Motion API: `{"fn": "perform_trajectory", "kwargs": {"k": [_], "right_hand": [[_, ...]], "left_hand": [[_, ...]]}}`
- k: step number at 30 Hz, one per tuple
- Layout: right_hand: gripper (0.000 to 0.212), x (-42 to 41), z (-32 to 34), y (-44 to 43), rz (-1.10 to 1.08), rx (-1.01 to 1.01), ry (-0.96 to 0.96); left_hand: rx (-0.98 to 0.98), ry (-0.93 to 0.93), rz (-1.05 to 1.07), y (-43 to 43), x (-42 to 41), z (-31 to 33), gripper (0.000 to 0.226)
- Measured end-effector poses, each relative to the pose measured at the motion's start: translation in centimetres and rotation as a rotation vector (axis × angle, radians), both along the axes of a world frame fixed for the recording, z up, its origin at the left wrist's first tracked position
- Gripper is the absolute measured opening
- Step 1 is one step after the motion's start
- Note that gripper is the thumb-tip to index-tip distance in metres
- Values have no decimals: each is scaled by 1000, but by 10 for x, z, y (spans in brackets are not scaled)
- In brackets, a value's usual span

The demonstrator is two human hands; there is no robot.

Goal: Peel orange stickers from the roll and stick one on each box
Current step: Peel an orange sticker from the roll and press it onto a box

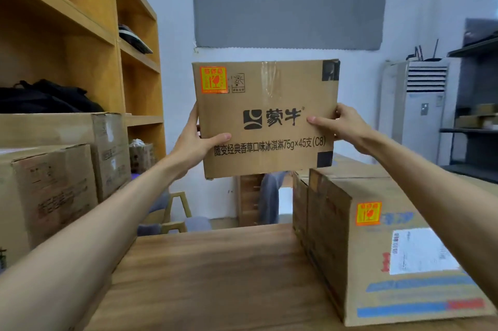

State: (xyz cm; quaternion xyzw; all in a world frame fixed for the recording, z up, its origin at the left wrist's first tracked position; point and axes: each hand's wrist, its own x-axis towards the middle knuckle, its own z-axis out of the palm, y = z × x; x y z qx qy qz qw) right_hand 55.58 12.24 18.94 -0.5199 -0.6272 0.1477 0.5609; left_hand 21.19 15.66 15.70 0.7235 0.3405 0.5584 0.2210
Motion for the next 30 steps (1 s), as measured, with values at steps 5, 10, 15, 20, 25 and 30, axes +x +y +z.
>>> {"fn": "perform_trajectory", "kwargs": {"k": [5, 10, 15, 20, 25, 30], "right_hand": [[64, 58, 13, 20, -48, -3, 0], [69, 113, 25, 44, -66, -37, 30], [68, 162, 16, 63, -81, -61, 68], [70, 212, 3, 75, -92, -111, 72], [67, 240, -13, 88, -97, -136, 87], [58, 259, -22, 95, -89, -186, 38]], "left_hand": [[-11, -5, -79, 48, 59, 8, 95], [-6, 0, -121, 86, 116, 13, 96], [-31, 18, -143, 115, 167, 8, 99], [-76, 39, -180, 134, 216, -5, 102], [-94, 13, -198, 145, 248, -21, 100], [-148, -6, -223, 149, 266, -40, 100]]}}
